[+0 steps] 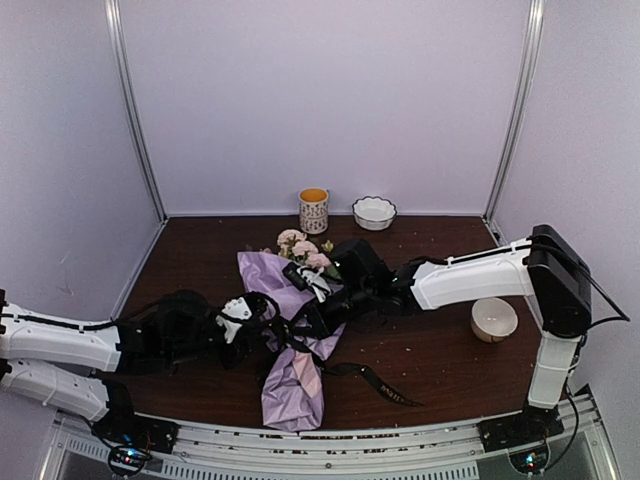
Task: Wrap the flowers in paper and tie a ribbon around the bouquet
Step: Cross the half-tied ribbon over the folded bouquet.
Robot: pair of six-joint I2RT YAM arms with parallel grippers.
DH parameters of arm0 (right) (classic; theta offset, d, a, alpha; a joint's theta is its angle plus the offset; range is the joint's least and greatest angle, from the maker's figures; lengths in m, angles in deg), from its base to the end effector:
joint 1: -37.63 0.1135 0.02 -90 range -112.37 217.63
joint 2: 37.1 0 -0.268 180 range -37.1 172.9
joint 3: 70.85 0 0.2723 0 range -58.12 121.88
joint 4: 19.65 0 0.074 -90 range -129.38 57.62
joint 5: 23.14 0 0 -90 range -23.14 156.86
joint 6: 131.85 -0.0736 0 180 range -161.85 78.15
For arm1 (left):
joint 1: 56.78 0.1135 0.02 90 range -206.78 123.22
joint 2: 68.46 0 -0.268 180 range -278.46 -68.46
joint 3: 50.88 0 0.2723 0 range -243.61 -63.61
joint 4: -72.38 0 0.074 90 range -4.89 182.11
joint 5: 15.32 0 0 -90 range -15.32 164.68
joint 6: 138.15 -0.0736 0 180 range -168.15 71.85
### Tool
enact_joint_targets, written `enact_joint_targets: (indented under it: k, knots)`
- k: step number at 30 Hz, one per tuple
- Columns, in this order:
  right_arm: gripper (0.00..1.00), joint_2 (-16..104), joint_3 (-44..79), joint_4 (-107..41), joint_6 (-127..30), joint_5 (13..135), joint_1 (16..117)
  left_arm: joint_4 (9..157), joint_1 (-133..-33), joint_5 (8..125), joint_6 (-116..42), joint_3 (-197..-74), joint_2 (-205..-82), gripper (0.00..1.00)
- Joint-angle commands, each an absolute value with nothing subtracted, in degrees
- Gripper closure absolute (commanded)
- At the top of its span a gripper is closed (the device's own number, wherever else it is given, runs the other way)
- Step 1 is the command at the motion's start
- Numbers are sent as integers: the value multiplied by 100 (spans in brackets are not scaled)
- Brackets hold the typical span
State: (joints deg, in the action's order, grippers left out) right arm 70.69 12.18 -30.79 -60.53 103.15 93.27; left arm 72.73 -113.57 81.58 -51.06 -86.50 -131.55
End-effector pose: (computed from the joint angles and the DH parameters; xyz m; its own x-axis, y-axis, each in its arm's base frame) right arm 0.2220 0.4020 0.1765 -0.6133 -0.4396 -0.6562 -0.7807 0.2111 0.5882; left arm 0.1555 -0.2214 0.1582 -0.2161 0.4221 -0.8804 0.7844 0.6120 0.1009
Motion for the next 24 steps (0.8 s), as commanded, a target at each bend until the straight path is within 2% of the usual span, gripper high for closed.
enact_joint_targets:
  k: [1, 6, 12, 19, 24]
  knots:
    - [100, 6874, 1569, -3582, -5730, 9968, 9406, 7244, -11364, 8257, -5435, -8785, -12955, 58]
    - [100, 6849, 1658, -3720, -5656, 9951, 9449, 7302, -11364, 8522, -5773, -9008, -13214, 58]
    - [100, 6773, 1652, -3656, -5702, 9981, 9451, 7243, -11364, 8286, -5854, -9291, -13605, 58]
    - [93, 6692, 1558, -3386, -5853, 10039, 9456, 7027, -11364, 8164, -5839, -9316, -13753, 58]
    - [99, 6720, 1578, -3354, -5890, 10039, 9453, 6992, -11364, 8086, -5792, -9355, -13867, 58]
